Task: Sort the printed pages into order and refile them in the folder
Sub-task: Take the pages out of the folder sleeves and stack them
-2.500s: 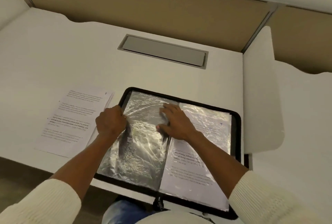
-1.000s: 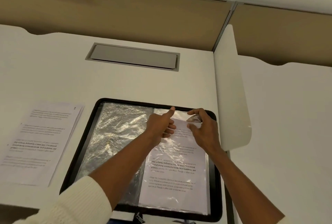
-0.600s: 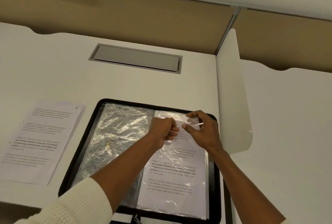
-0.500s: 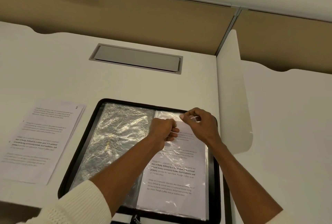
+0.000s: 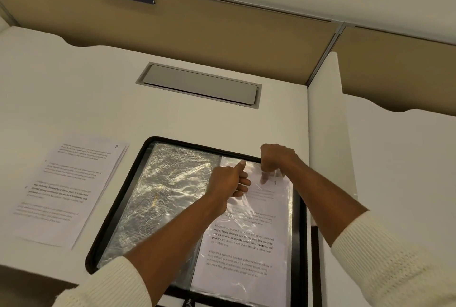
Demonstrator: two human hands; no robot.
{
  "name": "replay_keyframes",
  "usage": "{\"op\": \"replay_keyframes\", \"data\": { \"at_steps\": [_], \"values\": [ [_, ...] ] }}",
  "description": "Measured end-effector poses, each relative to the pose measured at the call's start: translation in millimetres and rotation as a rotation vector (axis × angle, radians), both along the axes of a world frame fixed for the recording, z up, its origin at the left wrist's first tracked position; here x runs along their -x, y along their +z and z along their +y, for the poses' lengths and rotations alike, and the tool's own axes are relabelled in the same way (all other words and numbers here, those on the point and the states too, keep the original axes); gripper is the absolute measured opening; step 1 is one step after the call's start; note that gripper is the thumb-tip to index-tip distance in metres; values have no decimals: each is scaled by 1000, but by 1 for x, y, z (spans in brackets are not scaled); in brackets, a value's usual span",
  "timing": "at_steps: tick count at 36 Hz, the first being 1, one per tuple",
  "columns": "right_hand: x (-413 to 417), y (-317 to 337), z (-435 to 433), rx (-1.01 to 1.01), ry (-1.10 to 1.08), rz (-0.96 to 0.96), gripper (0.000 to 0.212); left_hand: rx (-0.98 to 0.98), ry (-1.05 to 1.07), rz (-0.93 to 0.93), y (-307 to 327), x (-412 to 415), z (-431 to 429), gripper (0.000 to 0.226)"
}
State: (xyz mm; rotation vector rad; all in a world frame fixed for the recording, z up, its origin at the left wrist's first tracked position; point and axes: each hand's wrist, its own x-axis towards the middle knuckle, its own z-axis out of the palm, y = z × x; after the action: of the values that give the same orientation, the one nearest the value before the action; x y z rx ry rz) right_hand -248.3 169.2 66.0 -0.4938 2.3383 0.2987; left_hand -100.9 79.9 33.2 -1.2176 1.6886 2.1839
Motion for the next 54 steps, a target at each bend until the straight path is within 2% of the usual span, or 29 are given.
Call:
{"op": "replay_keyframes", "data": {
  "at_steps": [2,6,8,10,16,21,25,30,37,43,50,54],
  "values": [
    [3,0,2,-23,4,-6,81,176,-62,33,-8,-7,-3,53],
    [13,-2,7,-42,-35,-74,68,908,-278,83,-35,-30,-12,50],
    [18,-4,9,-30,-60,-126,66,1094,-379,147,-46,-40,-16,52],
    [21,-2,9,-22,-75,-167,65,1166,-484,175,-54,-51,-20,64],
    [36,-6,10,12,-113,-214,55,1176,-816,109,-62,-80,-20,122],
    [54,1,9,95,-131,-209,38,1220,-904,93,-64,-89,-16,140],
    [65,2,8,160,-136,-133,39,1232,-908,104,-64,-89,-15,143],
    [82,0,10,230,-53,93,45,1242,-931,126,-66,-91,-16,145],
    [94,5,13,432,-110,360,16,1245,-935,146,-66,-93,-15,143],
    [102,20,12,566,-124,571,6,1261,-974,138,-68,-92,-16,142],
    [105,55,8,677,-131,731,14,1259,-984,129,-71,-93,-15,142],
    [102,73,7,825,-40,833,17,1263,-994,119,-71,-92,-16,142]
  ]
}}
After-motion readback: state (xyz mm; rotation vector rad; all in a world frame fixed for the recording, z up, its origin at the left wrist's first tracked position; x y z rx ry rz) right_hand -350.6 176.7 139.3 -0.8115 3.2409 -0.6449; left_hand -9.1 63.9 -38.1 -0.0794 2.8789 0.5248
